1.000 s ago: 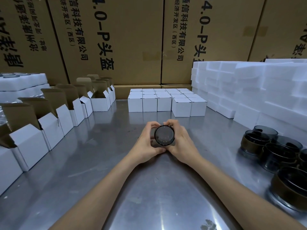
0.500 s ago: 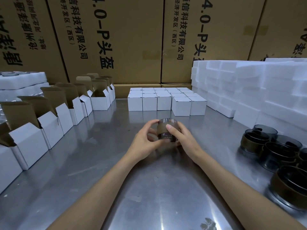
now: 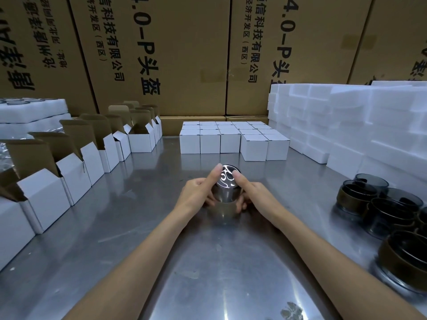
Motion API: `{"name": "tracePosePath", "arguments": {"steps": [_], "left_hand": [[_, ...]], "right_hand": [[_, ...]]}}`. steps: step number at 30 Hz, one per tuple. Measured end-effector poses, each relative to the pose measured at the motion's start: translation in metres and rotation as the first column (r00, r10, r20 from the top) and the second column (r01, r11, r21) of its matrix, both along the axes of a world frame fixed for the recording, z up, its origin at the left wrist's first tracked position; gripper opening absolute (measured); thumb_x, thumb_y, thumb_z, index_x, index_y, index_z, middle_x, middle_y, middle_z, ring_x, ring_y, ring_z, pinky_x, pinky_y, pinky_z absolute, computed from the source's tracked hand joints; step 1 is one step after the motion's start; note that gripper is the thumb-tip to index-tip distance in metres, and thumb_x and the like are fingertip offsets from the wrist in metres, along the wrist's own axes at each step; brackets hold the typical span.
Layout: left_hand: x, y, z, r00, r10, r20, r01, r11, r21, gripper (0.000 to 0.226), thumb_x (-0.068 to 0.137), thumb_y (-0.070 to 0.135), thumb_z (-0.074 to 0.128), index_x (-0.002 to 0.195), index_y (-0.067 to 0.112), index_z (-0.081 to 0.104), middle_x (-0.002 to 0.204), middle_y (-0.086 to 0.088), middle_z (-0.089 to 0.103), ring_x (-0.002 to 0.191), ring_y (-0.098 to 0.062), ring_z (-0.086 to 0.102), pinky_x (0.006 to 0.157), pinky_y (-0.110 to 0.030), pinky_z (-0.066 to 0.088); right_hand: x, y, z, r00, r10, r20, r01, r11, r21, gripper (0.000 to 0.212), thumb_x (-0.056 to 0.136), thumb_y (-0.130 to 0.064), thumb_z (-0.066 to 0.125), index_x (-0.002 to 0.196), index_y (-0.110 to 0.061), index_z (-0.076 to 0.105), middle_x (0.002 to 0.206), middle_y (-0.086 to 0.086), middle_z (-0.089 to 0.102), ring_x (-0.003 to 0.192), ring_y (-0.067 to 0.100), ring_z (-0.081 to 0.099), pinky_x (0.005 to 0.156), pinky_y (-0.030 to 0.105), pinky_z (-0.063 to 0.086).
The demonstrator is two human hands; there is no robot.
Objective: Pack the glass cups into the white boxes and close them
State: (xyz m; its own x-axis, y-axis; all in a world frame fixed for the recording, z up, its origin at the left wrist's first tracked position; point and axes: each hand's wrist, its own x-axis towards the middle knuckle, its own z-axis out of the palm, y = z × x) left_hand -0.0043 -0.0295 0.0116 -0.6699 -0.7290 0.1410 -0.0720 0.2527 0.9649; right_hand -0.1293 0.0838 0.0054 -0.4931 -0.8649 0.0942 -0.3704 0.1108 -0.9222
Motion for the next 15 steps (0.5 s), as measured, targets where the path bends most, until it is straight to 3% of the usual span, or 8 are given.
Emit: {"name": "tracePosePath", "arguments": {"steps": [2, 5, 7, 9, 11, 13, 15], "left_hand": [[0.000, 0.000, 0.000, 1.000, -0.011, 0.022, 0.011, 1.000, 0.003, 0.077, 0.048, 0.087, 0.049, 0.066, 0.013, 0.059, 0.053, -0.005, 0.062, 0.047, -0.013, 0.061, 0.045, -0.011, 0.042], [0.001, -0.002, -0.001, 0.998, -0.057, 0.009, 0.057, 0.998, 0.014, 0.070, 0.056, 0.084, 0.062, 0.068, 0.015, 0.060, 0.056, -0.001, 0.063, 0.052, -0.011, 0.063, 0.056, -0.017, 0.046], [0.005, -0.007, -0.005, 0.991, -0.129, -0.039, 0.130, 0.991, 0.029, 0.060, 0.060, 0.070, 0.068, 0.082, 0.015, 0.066, 0.068, 0.004, 0.069, 0.067, -0.010, 0.067, 0.073, -0.024, 0.050], [0.011, -0.013, -0.007, 0.970, -0.216, -0.108, 0.221, 0.975, 0.036, 0.051, 0.064, 0.051, 0.076, 0.103, 0.019, 0.067, 0.097, 0.006, 0.073, 0.094, -0.010, 0.068, 0.087, -0.024, 0.051], [0.014, -0.018, -0.008, 0.953, -0.267, -0.144, 0.272, 0.962, 0.015, 0.051, 0.067, 0.025, 0.082, 0.114, 0.022, 0.062, 0.114, 0.006, 0.069, 0.112, -0.007, 0.061, 0.091, -0.019, 0.049], [0.014, -0.019, -0.009, 0.944, -0.288, -0.158, 0.293, 0.956, 0.006, 0.056, 0.068, 0.000, 0.080, 0.115, 0.022, 0.059, 0.119, 0.004, 0.066, 0.118, -0.010, 0.057, 0.094, -0.020, 0.048], [0.012, -0.019, -0.009, 0.945, -0.286, -0.162, 0.291, 0.957, 0.008, 0.060, 0.068, -0.011, 0.077, 0.114, 0.021, 0.056, 0.124, -0.002, 0.062, 0.123, -0.015, 0.055, 0.100, -0.026, 0.046]], "right_hand": [[0.000, 0.000, 0.000, 1.000, 0.000, -0.005, 0.000, 1.000, 0.009, 0.101, 0.061, -0.089, 0.039, 0.081, 0.004, 0.071, 0.056, 0.008, 0.067, 0.055, 0.008, 0.054, 0.069, 0.023, 0.042], [0.001, 0.001, 0.000, 1.000, 0.005, 0.009, -0.004, 1.000, -0.011, 0.078, 0.067, -0.084, 0.045, 0.074, -0.010, 0.069, 0.061, 0.005, 0.070, 0.057, 0.006, 0.057, 0.066, 0.017, 0.044], [-0.002, 0.003, -0.001, 0.999, 0.025, 0.040, -0.021, 0.996, -0.092, 0.051, 0.077, -0.068, 0.058, 0.084, -0.019, 0.069, 0.072, -0.003, 0.072, 0.066, 0.005, 0.062, 0.068, 0.018, 0.047], [-0.005, 0.005, -0.002, 0.997, 0.050, 0.053, -0.041, 0.986, -0.162, 0.029, 0.081, -0.048, 0.068, 0.102, -0.026, 0.068, 0.093, -0.010, 0.073, 0.084, 0.002, 0.066, 0.076, 0.018, 0.050], [-0.007, 0.006, -0.002, 0.995, 0.076, 0.061, -0.062, 0.978, -0.199, 0.040, 0.079, -0.025, 0.076, 0.117, -0.028, 0.062, 0.105, -0.008, 0.072, 0.097, 0.003, 0.065, 0.085, 0.018, 0.051], [-0.007, 0.006, -0.002, 0.995, 0.082, 0.049, -0.070, 0.978, -0.198, 0.057, 0.075, -0.007, 0.078, 0.125, -0.025, 0.056, 0.107, -0.003, 0.071, 0.092, 0.004, 0.064, 0.088, 0.019, 0.050], [-0.007, 0.005, -0.003, 0.996, 0.077, 0.039, -0.068, 0.978, -0.196, 0.064, 0.074, 0.000, 0.076, 0.130, -0.021, 0.052, 0.109, 0.001, 0.069, 0.087, 0.004, 0.064, 0.088, 0.019, 0.049]]}}
